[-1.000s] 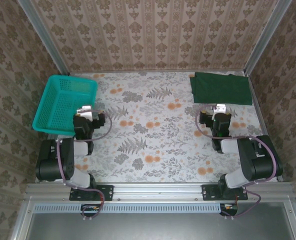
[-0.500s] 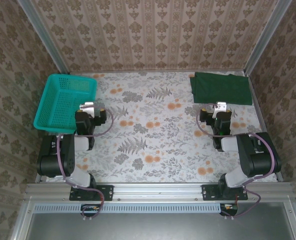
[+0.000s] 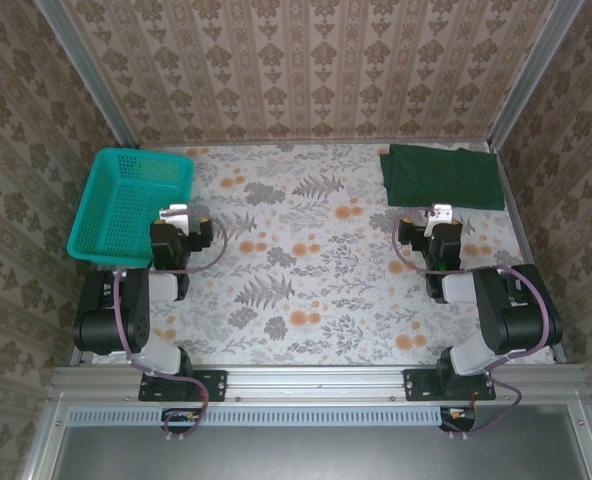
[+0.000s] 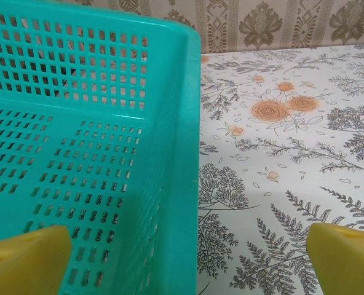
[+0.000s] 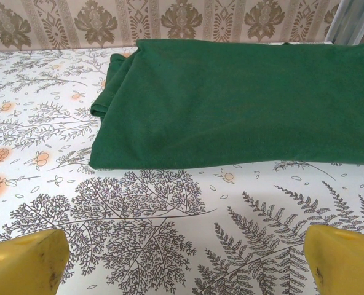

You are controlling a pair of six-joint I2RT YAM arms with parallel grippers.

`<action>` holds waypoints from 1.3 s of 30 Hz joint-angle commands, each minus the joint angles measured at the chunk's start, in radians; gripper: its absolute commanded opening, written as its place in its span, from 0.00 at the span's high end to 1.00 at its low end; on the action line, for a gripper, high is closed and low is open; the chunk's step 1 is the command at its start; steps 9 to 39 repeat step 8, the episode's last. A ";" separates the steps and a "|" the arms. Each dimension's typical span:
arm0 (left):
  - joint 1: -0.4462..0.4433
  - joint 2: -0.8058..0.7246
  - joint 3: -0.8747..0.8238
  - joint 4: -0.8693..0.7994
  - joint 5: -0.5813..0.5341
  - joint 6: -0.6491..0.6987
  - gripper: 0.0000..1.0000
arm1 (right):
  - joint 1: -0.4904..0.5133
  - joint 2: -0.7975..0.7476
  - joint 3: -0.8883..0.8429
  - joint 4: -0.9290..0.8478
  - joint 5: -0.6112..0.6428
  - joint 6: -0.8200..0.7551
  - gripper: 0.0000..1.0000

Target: Fold and stack the t-shirts

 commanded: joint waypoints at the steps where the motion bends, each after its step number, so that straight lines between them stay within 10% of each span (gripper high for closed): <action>1: -0.001 0.004 0.004 -0.053 -0.008 0.018 0.00 | 0.000 -0.001 0.004 0.010 -0.017 0.018 0.00; 39: -0.002 -0.001 -0.004 -0.045 -0.005 0.022 0.00 | 0.000 -0.001 0.004 0.010 -0.018 0.018 0.01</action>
